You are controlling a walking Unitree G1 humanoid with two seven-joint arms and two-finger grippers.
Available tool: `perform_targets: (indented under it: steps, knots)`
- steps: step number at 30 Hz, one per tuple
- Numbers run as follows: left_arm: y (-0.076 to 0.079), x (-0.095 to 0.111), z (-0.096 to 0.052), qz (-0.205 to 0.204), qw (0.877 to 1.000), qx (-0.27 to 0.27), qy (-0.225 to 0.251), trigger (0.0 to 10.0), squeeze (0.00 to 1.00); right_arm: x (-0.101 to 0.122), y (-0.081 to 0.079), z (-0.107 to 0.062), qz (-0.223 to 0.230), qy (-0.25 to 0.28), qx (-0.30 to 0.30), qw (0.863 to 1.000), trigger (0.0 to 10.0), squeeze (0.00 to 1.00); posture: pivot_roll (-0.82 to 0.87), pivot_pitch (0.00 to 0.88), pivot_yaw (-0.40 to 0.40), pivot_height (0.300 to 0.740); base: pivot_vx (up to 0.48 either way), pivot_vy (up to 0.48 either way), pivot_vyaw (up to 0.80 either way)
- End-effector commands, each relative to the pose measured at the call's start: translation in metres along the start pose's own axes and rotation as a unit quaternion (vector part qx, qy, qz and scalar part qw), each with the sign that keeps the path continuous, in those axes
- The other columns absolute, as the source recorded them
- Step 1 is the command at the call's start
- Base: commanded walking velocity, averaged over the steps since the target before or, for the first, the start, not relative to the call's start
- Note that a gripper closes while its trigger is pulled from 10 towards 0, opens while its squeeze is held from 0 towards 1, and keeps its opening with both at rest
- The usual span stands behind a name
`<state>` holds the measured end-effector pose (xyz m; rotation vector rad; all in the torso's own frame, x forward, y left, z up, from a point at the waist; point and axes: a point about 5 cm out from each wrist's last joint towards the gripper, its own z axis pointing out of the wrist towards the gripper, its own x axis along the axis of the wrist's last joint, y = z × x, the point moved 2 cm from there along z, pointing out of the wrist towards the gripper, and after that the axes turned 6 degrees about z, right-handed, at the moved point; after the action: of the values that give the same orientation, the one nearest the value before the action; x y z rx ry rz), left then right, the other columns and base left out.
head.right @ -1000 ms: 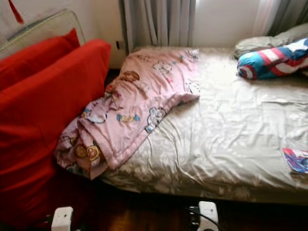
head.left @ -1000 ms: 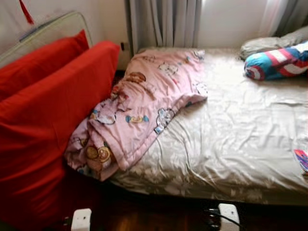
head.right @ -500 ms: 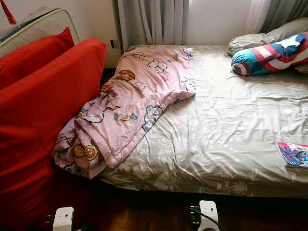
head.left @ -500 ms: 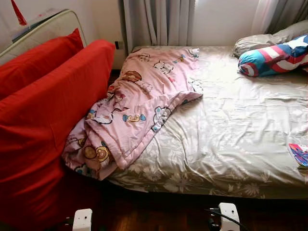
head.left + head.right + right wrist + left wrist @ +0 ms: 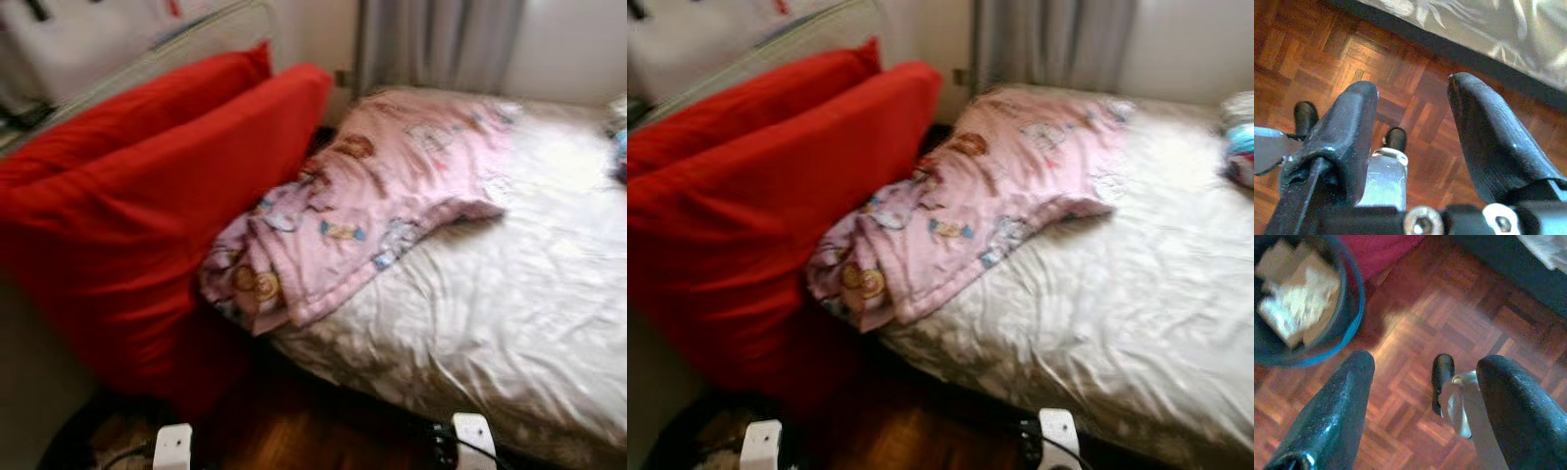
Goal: Clean up the room
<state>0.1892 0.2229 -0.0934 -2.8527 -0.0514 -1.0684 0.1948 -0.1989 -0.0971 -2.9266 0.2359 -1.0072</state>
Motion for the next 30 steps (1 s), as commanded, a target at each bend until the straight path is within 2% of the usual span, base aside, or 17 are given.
perform_targets:
  steps: [1,13,16,30]
  knots:
    - [-0.0030,-0.0063,-0.0015,-0.003,1.000,0.005,-0.013,10.0,0.00,-0.0029,-0.0062,0.0003,0.009,-0.002,0.008,1.000,10.0,0.00,-0.04,0.057,0.022,0.740,0.000,0.000,0.47]
    - [-0.0023,-0.0063,-0.0014,-0.006,1.000,0.006,-0.012,10.0,0.00,-0.0014,-0.0060,0.0001,0.020,0.006,0.010,1.000,10.0,0.00,-0.05,0.061,0.024,0.740,0.000,0.000,0.00]
    - [-0.0025,-0.0064,-0.0015,-0.007,1.000,0.006,-0.013,10.0,0.00,-0.0012,-0.0064,0.0002,0.007,0.004,0.013,1.000,10.0,0.00,-0.05,0.060,0.025,0.740,0.000,0.000,0.00]
    - [-0.0033,-0.0075,-0.0019,-0.004,1.000,0.006,-0.014,10.0,0.00,-0.0023,-0.0072,0.0000,0.005,0.004,0.016,1.000,10.0,0.00,-0.05,0.045,0.033,0.740,0.000,0.000,0.79]
